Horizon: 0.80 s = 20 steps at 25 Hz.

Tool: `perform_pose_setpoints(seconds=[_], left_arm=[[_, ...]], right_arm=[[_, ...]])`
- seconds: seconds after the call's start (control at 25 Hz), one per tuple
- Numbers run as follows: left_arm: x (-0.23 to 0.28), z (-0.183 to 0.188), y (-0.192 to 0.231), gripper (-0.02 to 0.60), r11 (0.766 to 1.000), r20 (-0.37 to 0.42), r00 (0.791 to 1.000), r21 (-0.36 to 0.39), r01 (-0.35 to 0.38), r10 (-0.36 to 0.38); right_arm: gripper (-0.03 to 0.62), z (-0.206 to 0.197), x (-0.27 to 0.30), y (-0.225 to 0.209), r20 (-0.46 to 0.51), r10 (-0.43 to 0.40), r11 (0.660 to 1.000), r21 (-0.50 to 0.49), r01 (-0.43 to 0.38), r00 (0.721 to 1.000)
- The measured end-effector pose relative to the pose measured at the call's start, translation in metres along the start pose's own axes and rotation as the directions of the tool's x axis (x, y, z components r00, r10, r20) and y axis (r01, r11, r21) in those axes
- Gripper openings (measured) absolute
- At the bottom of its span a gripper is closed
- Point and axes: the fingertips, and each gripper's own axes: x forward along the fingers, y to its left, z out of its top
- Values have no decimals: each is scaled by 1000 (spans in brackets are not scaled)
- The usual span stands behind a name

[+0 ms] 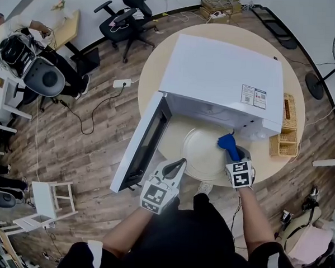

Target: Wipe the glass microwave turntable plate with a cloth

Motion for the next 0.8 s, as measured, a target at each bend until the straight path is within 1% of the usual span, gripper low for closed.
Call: perform_pose_setpoints(seconds=[0.16,0.32,0.44,0.52,0.68,0.8], left_arm=[[0,6,5,6,1000,11,1000,-6,-5,5],[0,13,7,6,1000,27,1000,-13,-8,8],[2,19,8,6,1000,41,999,-15,-8,9],[1,23,8,6,1000,49,999,-17,-5,6],[0,32,6,6,999,74,997,-42,-14,17],[1,41,4,6,999,98,995,-40,-17,21]], right_arm=[[117,31,-30,16,106,36,999,11,-38,994],[117,57,-61,33,196,63,998,9,-66,979],[117,78,-80,38,256,66,997,23,-75,964],[117,94,-95,40,305,65,996,40,-81,950],[117,123,-121,36,401,64,988,105,-115,914],[115,138,-139,30,462,47,984,133,-121,885]])
